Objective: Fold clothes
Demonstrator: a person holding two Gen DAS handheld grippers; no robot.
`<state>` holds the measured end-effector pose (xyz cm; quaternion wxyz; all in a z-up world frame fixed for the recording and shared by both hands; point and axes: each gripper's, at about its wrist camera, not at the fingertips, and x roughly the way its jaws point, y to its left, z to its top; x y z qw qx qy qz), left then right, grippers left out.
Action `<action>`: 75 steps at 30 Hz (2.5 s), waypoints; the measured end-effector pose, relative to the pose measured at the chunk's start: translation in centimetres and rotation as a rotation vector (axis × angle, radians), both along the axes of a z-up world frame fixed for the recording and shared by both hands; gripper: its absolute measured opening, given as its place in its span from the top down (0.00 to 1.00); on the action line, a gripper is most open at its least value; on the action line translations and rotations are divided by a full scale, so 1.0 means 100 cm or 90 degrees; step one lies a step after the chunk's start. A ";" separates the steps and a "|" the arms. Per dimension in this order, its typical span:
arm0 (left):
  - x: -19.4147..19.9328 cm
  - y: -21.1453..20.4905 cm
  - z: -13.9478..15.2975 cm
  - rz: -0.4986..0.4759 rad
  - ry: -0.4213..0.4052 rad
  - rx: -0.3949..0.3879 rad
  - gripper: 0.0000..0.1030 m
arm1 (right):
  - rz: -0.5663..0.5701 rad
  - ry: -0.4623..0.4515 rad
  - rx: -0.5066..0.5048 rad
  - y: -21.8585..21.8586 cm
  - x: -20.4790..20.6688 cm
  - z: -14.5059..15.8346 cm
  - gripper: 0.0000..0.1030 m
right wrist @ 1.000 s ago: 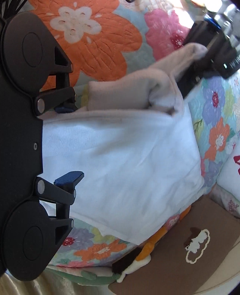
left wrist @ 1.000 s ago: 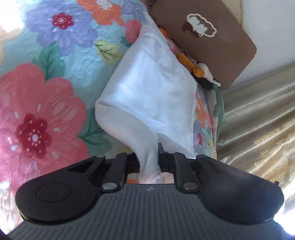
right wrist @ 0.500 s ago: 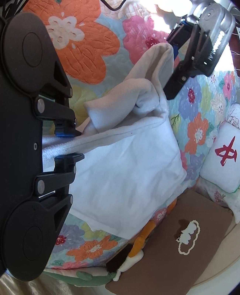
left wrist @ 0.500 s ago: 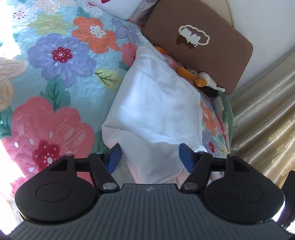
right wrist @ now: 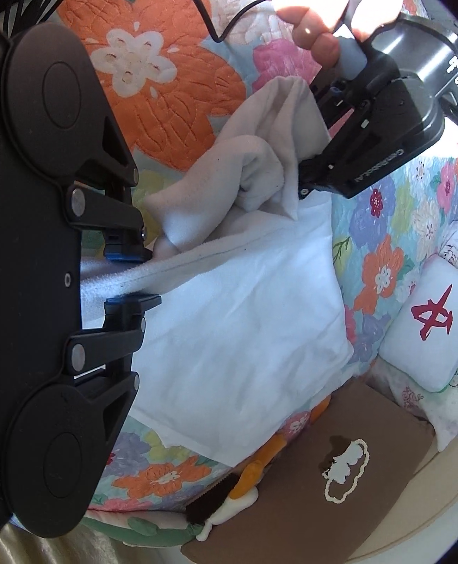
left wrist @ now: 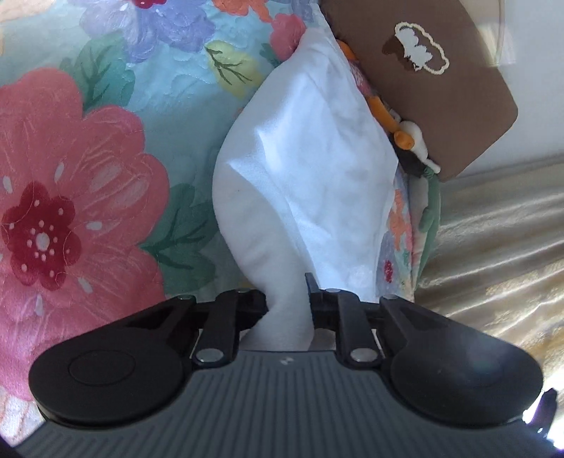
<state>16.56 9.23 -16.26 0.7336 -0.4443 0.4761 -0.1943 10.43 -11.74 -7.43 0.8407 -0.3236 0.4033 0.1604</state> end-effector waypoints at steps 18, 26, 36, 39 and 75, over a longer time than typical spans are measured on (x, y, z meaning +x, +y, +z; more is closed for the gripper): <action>-0.007 -0.003 -0.024 -0.032 0.072 -0.092 0.45 | -0.053 0.003 0.052 -0.031 0.013 0.010 0.86; -0.036 0.000 0.032 -0.045 -0.055 0.011 0.92 | -0.008 -0.050 0.072 -0.022 -0.012 0.038 0.87; -0.106 0.037 0.082 -0.042 -0.056 -0.003 0.92 | -0.008 0.004 0.194 -0.023 -0.072 0.092 0.87; -0.140 0.054 0.102 -0.038 -0.083 -0.039 0.92 | -0.001 0.005 0.241 -0.023 -0.106 0.117 0.87; 0.105 -0.036 0.053 -0.237 -0.191 0.400 0.81 | -0.166 0.033 0.344 -0.068 0.152 0.001 0.58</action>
